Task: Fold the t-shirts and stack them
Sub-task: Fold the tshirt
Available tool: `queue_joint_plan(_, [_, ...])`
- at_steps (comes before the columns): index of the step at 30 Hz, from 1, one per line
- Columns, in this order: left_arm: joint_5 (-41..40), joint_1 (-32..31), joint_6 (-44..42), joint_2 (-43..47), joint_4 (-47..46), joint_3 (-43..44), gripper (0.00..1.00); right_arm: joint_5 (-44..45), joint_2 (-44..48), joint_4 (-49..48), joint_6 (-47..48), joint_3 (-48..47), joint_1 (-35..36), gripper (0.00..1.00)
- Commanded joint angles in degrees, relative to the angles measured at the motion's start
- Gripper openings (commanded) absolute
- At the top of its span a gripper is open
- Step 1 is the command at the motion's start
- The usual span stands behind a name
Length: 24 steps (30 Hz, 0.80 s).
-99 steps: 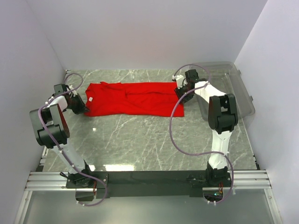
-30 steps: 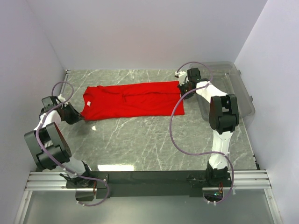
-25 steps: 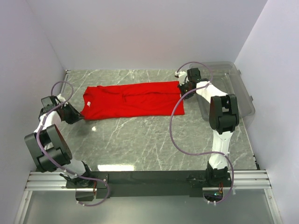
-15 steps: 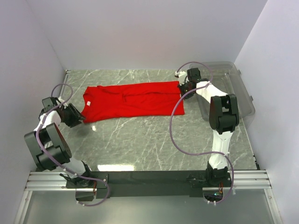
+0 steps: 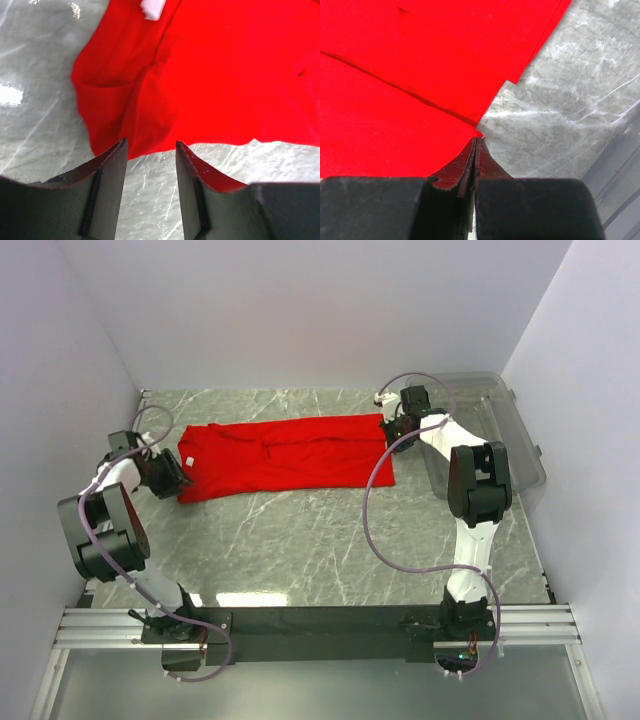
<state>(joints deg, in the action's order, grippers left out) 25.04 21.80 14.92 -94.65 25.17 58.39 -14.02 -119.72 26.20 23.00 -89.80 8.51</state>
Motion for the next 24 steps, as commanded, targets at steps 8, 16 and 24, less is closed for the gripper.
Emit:
queue_joint_plan(8, [-23.97,-8.00,-2.17,0.70,3.48,5.33,0.43,-1.01,0.54,-0.53,-0.50,-2.13,-0.25,0.00])
queue_joint_plan(16, [-24.86,-10.37,-2.96,0.08,3.75,4.28,0.39,-1.10,0.37,-0.44,-0.42,-2.22,-0.34,0.00])
queue_joint_plan(24, [-30.66,-13.45,-2.09,-2.29,4.36,4.80,0.29,-1.01,0.54,-0.44,-0.42,-1.96,-0.34,0.00])
